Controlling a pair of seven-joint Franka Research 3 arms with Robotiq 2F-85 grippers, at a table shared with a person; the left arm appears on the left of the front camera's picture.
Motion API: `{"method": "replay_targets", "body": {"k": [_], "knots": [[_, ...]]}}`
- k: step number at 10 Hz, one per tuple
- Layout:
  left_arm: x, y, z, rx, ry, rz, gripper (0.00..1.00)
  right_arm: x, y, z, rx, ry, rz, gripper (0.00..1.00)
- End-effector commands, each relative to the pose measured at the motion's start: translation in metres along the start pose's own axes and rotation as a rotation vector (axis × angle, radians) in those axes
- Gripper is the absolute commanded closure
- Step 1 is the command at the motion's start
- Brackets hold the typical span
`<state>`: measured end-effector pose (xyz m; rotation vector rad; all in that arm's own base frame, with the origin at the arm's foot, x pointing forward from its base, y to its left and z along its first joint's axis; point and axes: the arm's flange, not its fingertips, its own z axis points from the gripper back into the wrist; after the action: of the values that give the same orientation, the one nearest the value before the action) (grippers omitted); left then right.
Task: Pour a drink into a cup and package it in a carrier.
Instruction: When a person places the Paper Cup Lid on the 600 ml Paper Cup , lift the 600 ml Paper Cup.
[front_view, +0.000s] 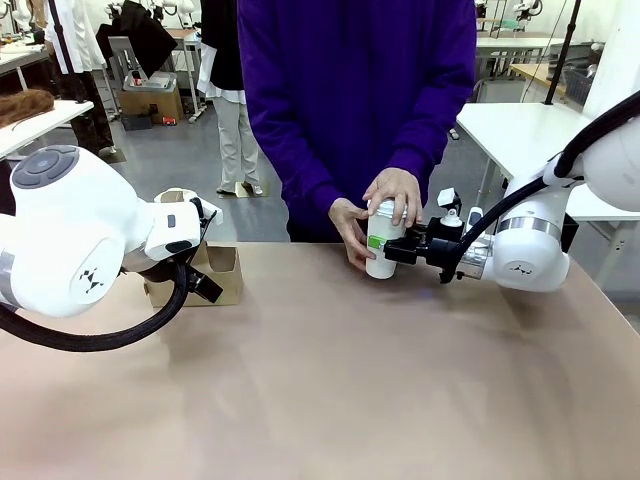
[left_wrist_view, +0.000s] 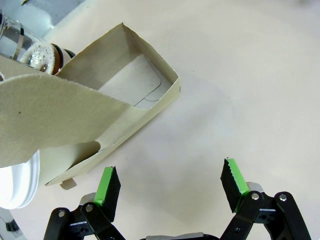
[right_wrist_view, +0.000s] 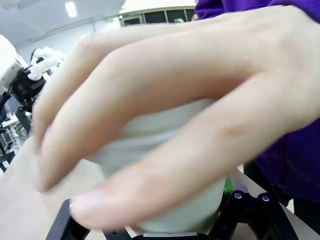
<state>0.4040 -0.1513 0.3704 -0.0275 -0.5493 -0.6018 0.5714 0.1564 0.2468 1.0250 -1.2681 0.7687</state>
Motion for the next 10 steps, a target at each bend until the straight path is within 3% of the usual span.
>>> {"method": "replay_targets", "body": {"k": [1,10], "knots": [[-0.0001,-0.0001,0.0003,-0.001,-0.001,0.0,0.0,0.0087,0.0037,-0.0032,0.002,-0.018,0.007,0.2],[-0.0001,-0.0001,0.0003,-0.001,-0.001,0.0,0.0,0.0087,0.0037,-0.0032,0.002,-0.018,0.007,0.2]]}}
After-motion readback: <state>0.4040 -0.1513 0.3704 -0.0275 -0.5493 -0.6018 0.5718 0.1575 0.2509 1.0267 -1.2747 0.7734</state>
